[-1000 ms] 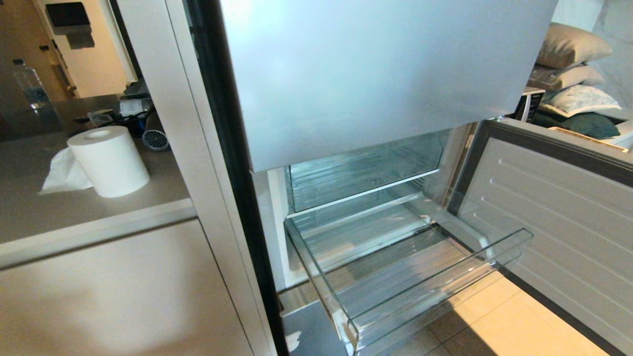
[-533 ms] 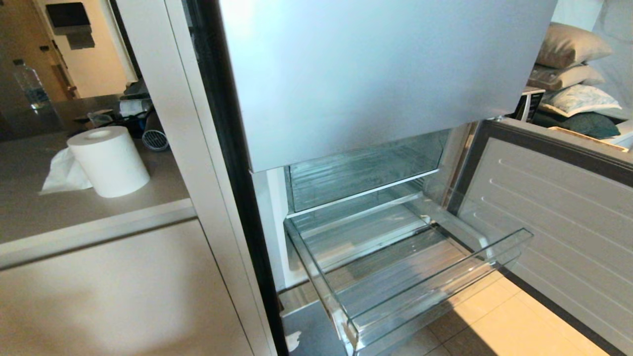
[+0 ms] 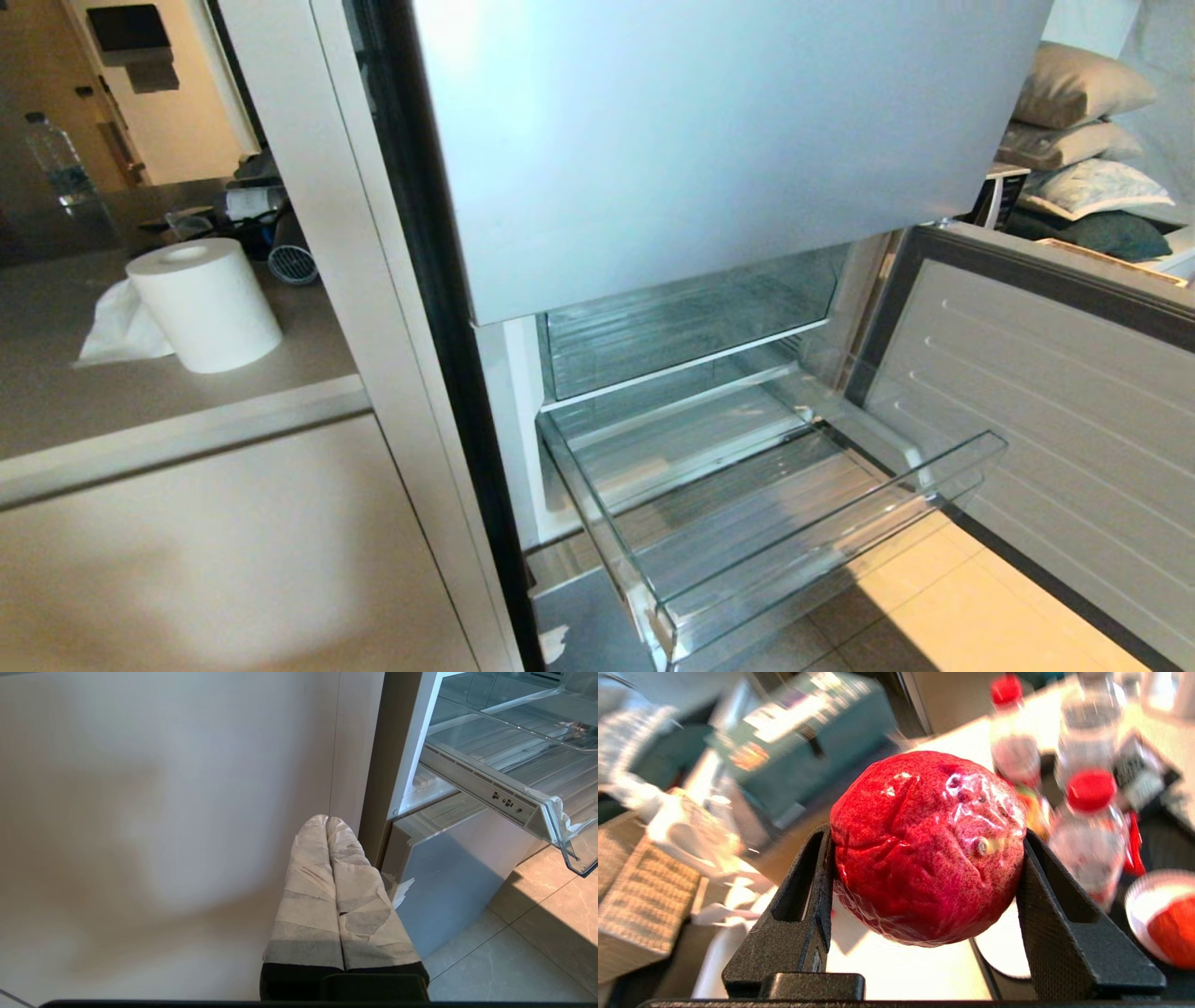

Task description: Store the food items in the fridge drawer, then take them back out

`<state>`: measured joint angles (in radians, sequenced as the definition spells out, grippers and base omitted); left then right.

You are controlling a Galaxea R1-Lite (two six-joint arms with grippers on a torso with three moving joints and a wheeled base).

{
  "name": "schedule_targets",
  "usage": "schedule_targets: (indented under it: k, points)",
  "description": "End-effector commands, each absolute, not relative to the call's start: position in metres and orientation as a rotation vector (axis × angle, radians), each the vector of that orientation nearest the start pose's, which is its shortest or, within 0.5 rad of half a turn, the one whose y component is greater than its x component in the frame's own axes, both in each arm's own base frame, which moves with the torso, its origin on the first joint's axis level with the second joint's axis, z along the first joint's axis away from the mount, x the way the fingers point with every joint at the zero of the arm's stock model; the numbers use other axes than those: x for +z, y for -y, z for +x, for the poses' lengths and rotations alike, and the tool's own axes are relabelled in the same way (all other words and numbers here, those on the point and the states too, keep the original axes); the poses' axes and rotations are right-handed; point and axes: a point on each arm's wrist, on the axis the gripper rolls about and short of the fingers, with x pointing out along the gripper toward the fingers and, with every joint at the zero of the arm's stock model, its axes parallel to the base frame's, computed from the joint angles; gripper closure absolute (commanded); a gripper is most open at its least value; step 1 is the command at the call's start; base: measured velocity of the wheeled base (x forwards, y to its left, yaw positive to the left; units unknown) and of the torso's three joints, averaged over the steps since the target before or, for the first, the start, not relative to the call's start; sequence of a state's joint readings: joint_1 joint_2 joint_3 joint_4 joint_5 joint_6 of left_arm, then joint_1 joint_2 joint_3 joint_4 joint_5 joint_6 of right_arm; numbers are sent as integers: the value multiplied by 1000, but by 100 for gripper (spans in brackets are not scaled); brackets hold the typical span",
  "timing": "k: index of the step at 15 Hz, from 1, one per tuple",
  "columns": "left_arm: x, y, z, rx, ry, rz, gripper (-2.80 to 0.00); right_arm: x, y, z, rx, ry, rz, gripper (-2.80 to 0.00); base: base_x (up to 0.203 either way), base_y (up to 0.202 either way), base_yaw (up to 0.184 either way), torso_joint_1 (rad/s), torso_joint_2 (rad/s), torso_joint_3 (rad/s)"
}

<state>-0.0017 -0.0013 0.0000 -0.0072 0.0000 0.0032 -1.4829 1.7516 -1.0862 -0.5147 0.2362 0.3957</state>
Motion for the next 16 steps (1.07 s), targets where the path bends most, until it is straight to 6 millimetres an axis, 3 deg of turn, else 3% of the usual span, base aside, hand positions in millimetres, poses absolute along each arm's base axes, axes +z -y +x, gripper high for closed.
schedule_targets:
  k: [1, 11, 16]
  points:
    - [76, 0, -23, -2, 8, 3, 0, 214, 349, 33, -1264, 108, 495, 0, 0, 0, 0, 0, 0, 0]
    - [76, 0, -23, -2, 8, 3, 0, 128, 387, 31, -1260, -127, 502, 0, 0, 0, 0, 0, 0, 0]
    - [76, 0, -23, -2, 8, 3, 0, 116, 387, 32, -1202, -165, 507, 0, 0, 0, 0, 0, 0, 0]
